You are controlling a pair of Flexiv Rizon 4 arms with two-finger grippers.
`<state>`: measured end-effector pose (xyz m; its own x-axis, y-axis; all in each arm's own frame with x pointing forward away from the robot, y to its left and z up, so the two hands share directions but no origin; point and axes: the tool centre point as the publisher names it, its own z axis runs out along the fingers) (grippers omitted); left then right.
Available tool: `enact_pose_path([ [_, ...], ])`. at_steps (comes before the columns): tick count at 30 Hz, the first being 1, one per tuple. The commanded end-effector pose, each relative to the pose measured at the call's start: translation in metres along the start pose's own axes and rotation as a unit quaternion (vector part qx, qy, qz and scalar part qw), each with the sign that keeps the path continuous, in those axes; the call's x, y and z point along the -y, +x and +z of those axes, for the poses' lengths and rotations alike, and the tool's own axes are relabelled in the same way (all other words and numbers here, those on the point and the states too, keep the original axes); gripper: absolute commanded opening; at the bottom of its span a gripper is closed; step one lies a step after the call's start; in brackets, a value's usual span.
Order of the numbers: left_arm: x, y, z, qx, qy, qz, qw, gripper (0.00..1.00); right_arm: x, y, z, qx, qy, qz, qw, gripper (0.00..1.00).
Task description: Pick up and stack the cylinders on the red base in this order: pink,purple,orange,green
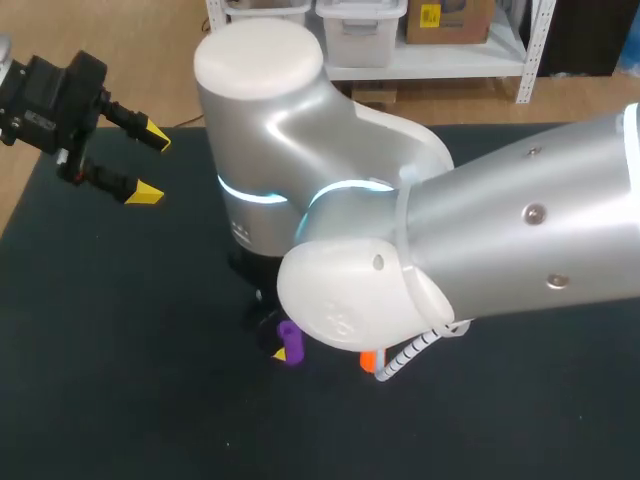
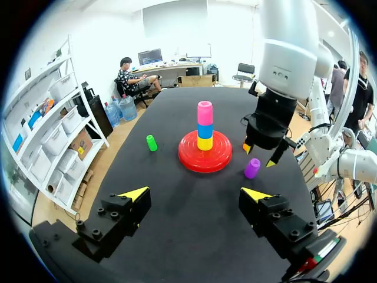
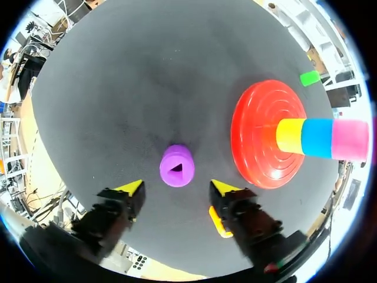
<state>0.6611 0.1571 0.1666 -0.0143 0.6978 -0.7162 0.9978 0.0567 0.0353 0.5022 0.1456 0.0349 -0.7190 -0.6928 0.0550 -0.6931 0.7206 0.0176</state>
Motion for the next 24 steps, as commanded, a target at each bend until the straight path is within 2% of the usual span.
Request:
enact_pose_path([
  [1,0.0007,0.0015,0.0001,0.002,-0.001,0.002,1.000,1.00,-0.0023,-0.0073,0.0037,-0.002,0.002,-0.001,1.000,1.00],
  [12,0.0007,0.0015,0.0001,0.002,-0.001,0.002,1.000,1.00,-0.0027,-0.0146,0.0041,0.000,0.002,-0.001,1.000,1.00],
  [15,0.0007,0.0015,0.0001,0.002,-0.001,0.002,1.000,1.00,-0.0029,-0.0149,0.0058,-0.002,0.001,0.000,1.000,0.80],
  [17,0.0007,0.0015,0.0001,0.002,-0.001,0.002,1.000,1.00,-0.0033,-0.0147,0.0067,-0.003,0.001,0.000,1.000,0.53],
  [21,0.0007,0.0015,0.0001,0.002,-0.001,0.002,1.000,1.00,-0.0042,-0.0144,0.0097,-0.005,-0.001,0.000,1.000,0.40],
  [22,0.0007,0.0015,0.0001,0.002,-0.001,0.002,1.000,1.00,-0.0045,-0.0142,0.0100,-0.006,-0.001,0.001,1.000,0.31],
  [24,0.0007,0.0015,0.0001,0.002,-0.001,0.002,1.000,1.00,-0.0048,-0.0141,0.0103,-0.007,-0.001,0.002,1.000,0.00],
])
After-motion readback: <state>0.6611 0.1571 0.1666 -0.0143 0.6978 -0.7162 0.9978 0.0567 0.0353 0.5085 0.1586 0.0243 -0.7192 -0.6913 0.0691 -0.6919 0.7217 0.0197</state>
